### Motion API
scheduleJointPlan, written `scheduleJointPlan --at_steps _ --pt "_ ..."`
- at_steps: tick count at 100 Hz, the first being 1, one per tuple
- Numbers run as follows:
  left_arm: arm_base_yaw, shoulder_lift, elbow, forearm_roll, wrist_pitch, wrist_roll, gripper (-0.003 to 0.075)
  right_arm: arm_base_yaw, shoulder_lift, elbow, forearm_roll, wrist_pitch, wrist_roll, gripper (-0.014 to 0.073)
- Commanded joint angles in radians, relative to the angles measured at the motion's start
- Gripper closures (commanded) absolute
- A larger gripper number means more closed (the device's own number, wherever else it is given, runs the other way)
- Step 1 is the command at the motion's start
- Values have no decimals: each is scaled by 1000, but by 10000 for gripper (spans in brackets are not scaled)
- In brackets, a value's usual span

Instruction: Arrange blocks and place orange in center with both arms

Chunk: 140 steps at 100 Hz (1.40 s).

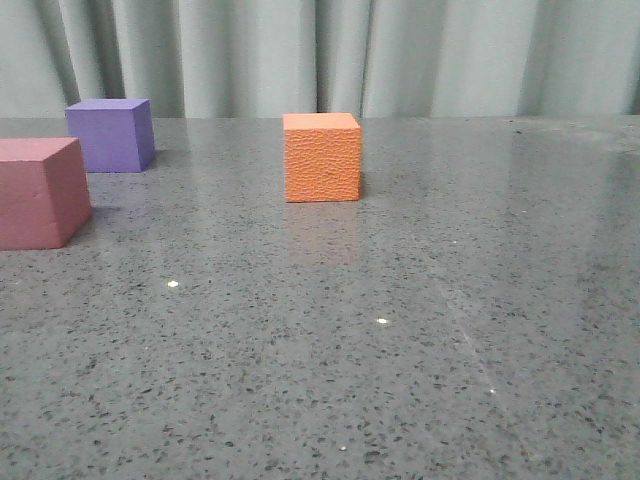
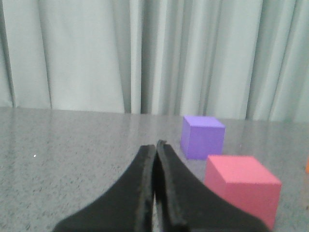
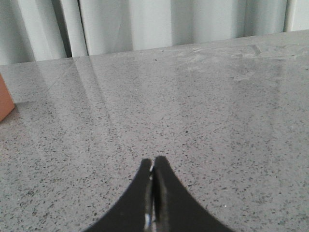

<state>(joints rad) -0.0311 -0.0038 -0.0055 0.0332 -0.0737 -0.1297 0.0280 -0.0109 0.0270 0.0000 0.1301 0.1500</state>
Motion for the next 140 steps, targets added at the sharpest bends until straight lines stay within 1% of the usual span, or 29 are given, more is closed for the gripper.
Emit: scheduleJointPlan --at_steps 1,10,29,38,57,67,74,84,115,120,127,130,132,136,137,139,140 --pt "-7 -33 27 -44 -150 -9 739 -6 -20 -13 0 -90 -10 661" --pt "-7 -31 -50 -42 -80 -9 739 -6 -20 -13 0 -90 -10 661" --pt "-7 64 -299 -39 180 -9 739 -6 -20 -13 0 -90 -10 661" --pt "-7 159 -441 -41 311 -9 739 -6 -20 -13 0 -90 -10 661" --pt "-7 395 -743 -41 675 -9 739 -6 -20 -13 0 -90 -10 661" --pt "-7 517 -862 -41 791 -9 739 -6 -20 -13 0 -90 -10 661" --pt "-7 580 -918 -41 811 -9 739 -6 -20 -13 0 -90 -10 661" --pt "-7 645 -961 -41 781 -9 739 -6 -20 -13 0 -90 -10 661" --pt "-7 743 -971 -28 744 -9 734 -6 -20 -13 0 -90 -10 661" --pt "-7 748 -971 -28 744 -9 706 -6 -20 -13 0 -90 -10 661" --pt "-7 749 -971 -33 744 2 613 -6 -20 -13 0 -90 -10 661" --pt "-7 749 -971 -33 744 2 547 -6 -20 -13 0 -90 -10 661" --pt "-7 749 -971 -33 746 2 517 -6 -20 -13 0 -90 -10 661" --pt "-7 749 -971 -33 746 2 414 -6 -20 -13 0 -90 -10 661" --pt "-7 749 -971 -33 746 2 376 -6 -20 -13 0 -90 -10 661" --pt "-7 749 -971 -33 751 2 336 -6 -20 -13 0 -90 -10 661" --pt "-7 749 -971 -33 753 2 295 -6 -20 -13 0 -90 -10 661"
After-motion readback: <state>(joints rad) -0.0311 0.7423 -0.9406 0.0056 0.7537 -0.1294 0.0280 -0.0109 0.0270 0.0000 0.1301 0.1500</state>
